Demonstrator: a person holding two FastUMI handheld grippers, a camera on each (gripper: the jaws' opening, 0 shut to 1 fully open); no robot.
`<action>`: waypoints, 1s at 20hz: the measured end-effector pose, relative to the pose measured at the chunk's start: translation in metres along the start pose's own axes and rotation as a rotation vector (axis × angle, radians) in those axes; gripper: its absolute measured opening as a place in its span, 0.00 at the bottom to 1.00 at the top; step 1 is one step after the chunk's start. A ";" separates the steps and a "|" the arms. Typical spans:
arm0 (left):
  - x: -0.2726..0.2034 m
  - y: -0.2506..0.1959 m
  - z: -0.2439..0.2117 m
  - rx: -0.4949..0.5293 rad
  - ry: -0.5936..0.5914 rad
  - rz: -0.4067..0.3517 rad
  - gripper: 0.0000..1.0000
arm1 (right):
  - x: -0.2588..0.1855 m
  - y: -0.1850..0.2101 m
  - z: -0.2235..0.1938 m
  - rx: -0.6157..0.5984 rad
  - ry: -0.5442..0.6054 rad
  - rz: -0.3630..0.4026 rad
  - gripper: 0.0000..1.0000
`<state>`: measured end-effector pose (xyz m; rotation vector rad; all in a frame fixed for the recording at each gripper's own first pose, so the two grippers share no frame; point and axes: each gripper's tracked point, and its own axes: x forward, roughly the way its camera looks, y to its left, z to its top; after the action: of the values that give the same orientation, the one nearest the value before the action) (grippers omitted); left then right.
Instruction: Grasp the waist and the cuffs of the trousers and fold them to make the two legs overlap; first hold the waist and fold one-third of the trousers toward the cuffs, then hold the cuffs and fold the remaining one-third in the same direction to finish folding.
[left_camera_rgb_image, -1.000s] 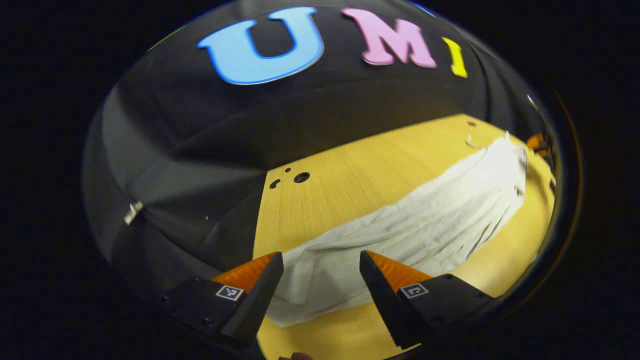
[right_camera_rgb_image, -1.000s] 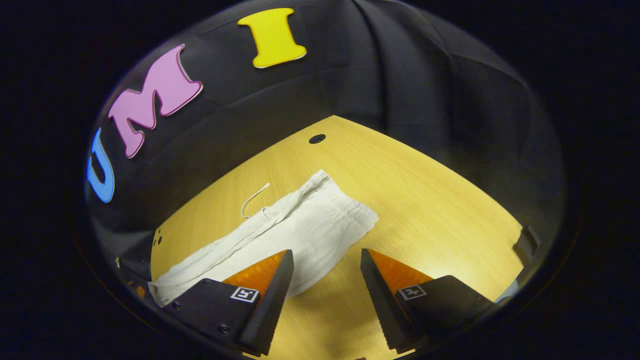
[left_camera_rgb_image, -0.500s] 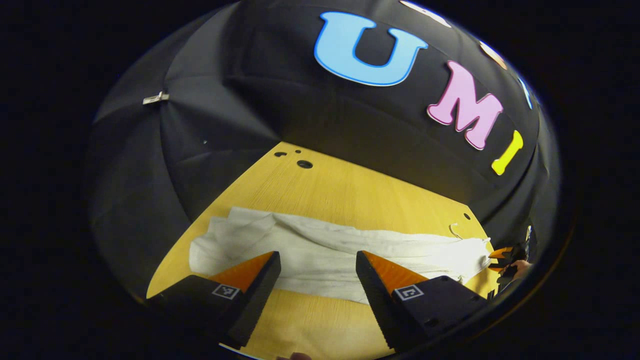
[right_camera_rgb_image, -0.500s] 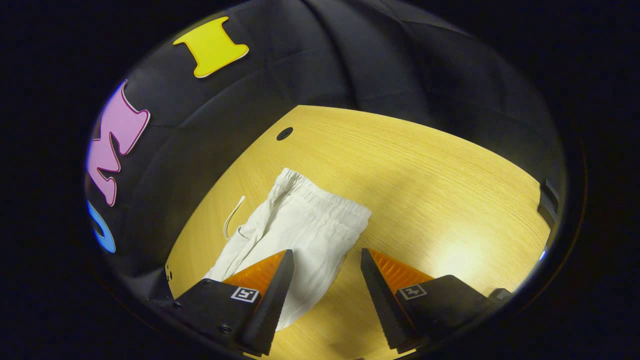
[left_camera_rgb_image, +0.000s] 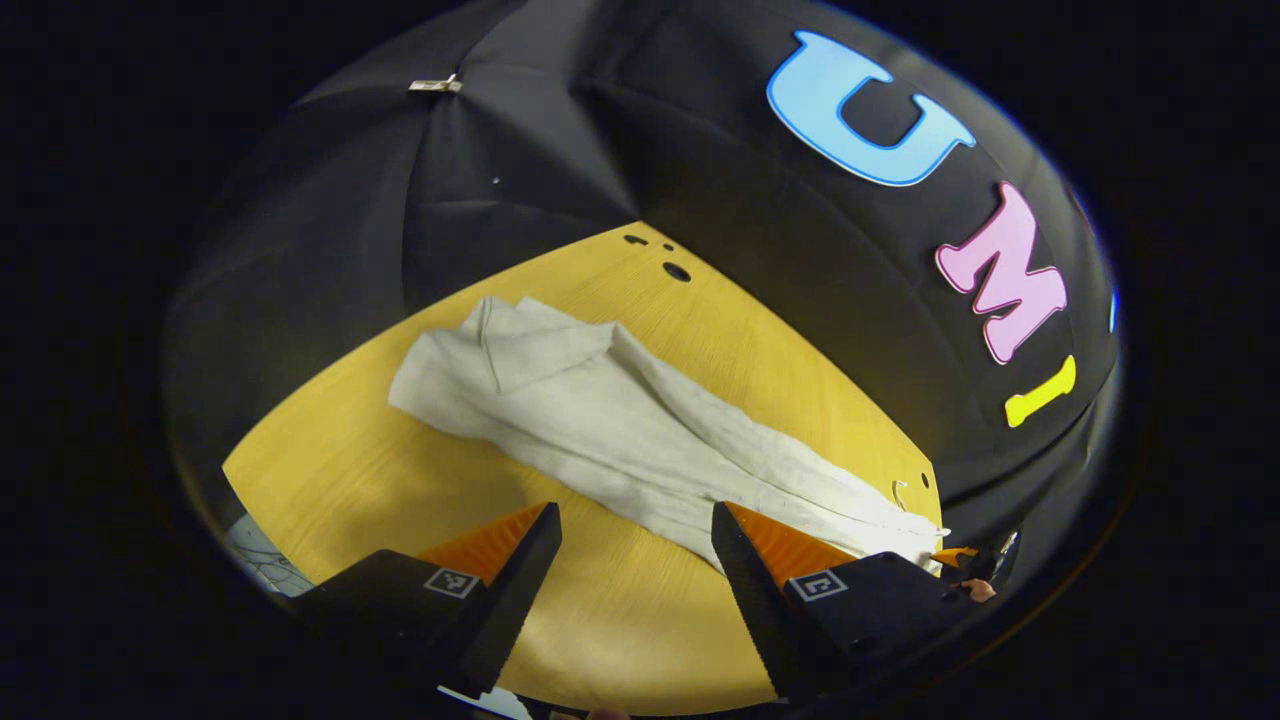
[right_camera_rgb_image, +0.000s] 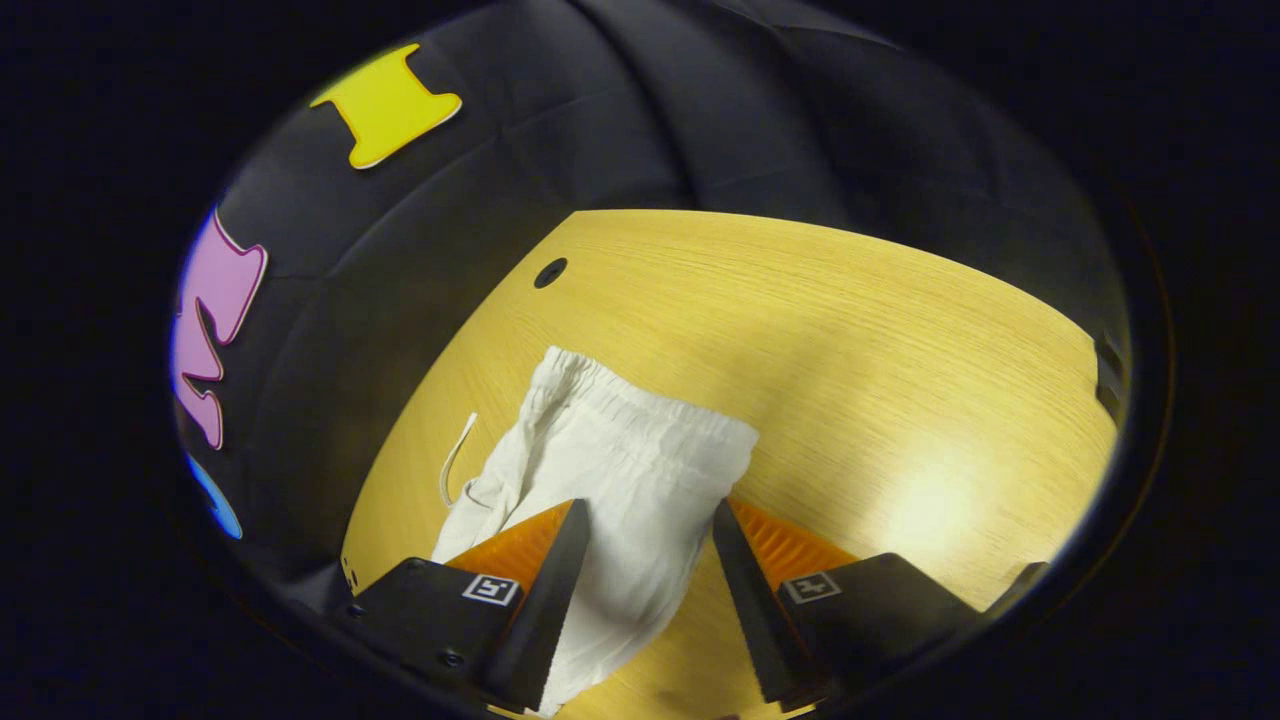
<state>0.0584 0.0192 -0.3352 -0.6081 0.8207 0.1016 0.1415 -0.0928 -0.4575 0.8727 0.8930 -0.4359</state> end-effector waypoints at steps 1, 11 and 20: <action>0.004 0.001 -0.001 -0.033 0.007 0.004 0.96 | -0.002 -0.006 0.001 0.004 0.002 -0.016 0.71; 0.050 0.012 0.022 -0.339 -0.078 0.036 0.97 | 0.005 -0.001 -0.008 -0.001 0.055 0.056 0.06; 0.089 0.009 0.035 -0.291 -0.055 0.105 0.87 | 0.004 -0.001 -0.007 -0.019 0.038 0.085 0.06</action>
<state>0.1395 0.0332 -0.3845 -0.8318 0.7905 0.3364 0.1400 -0.0880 -0.4635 0.9011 0.8906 -0.3380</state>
